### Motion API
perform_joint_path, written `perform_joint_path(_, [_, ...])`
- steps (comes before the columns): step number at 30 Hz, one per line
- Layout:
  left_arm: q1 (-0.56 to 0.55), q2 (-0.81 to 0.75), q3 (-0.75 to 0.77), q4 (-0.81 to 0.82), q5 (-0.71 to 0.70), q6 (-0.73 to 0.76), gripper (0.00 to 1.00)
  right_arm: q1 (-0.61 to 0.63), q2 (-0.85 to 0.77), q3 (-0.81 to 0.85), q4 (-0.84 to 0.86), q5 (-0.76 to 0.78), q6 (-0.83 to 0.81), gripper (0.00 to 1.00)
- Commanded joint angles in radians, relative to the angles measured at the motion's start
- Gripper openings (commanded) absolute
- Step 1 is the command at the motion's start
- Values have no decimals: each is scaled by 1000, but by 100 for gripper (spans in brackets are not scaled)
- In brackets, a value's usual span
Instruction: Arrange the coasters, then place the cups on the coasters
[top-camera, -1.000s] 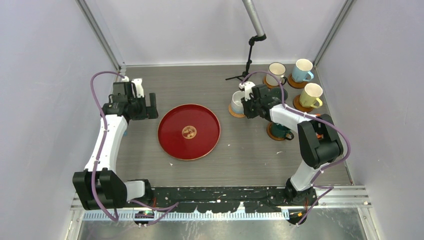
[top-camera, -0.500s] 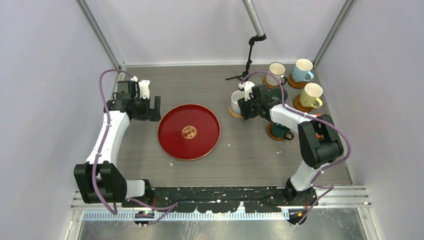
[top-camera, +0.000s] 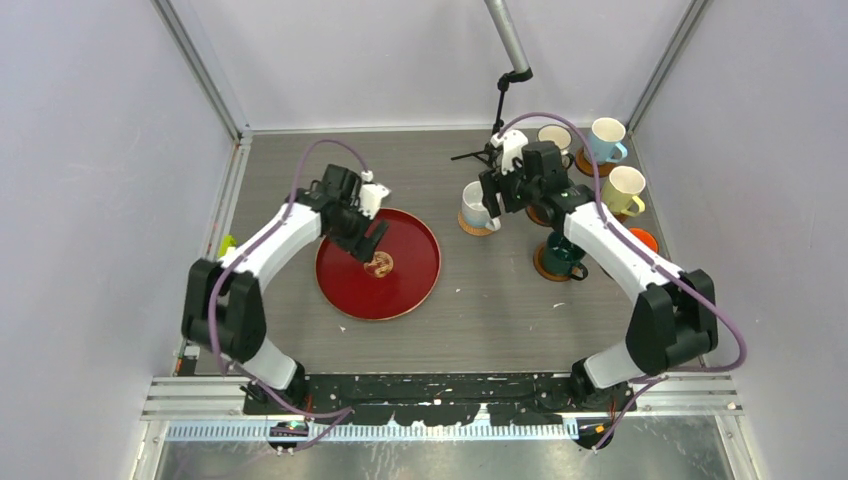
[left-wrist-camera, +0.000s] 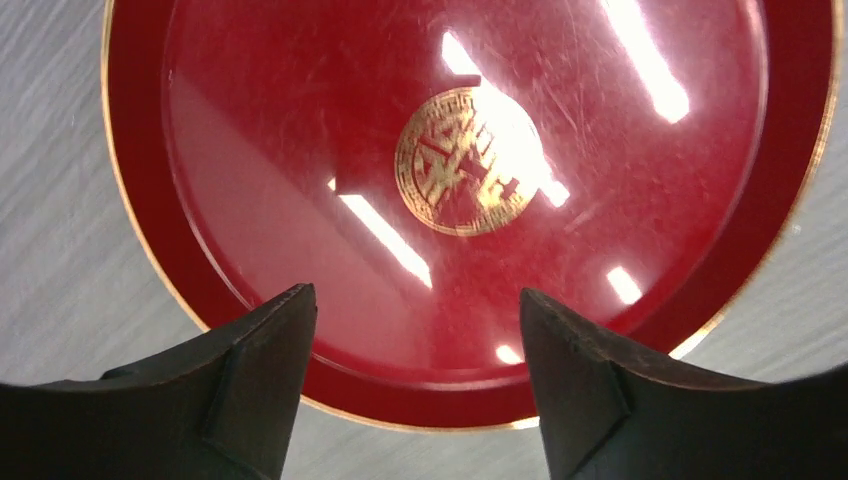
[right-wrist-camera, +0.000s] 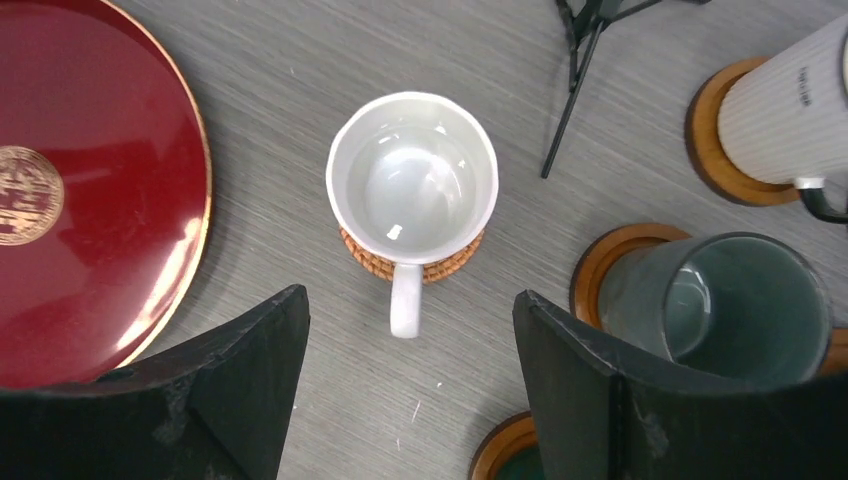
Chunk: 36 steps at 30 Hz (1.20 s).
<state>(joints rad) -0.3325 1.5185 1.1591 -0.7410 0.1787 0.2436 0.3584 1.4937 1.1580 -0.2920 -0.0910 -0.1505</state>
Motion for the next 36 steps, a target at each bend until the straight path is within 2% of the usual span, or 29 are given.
perform_joint_path(1, [-34,131,108,111,-42,-2,68,-5,-97,57,-93,15,49,79])
perform_joint_path(4, [-41,241,181,143,-44,-14,55,-12,-142,53,-141,28,60,79])
perform_joint_path(9, [-43,393,295,173,-49,-24,50,-38,-186,64,-224,32,71,79])
perform_joint_path(21, [-40,685,572,207,-68,-9,47,-134,-217,30,-244,3,98,79])
perform_joint_path(29, [-21,862,852,112,-91,25,47,-175,-196,24,-243,-22,92,80])
perform_joint_path(36, [-3,908,976,77,-107,20,51,-183,-180,42,-244,-30,91,80])
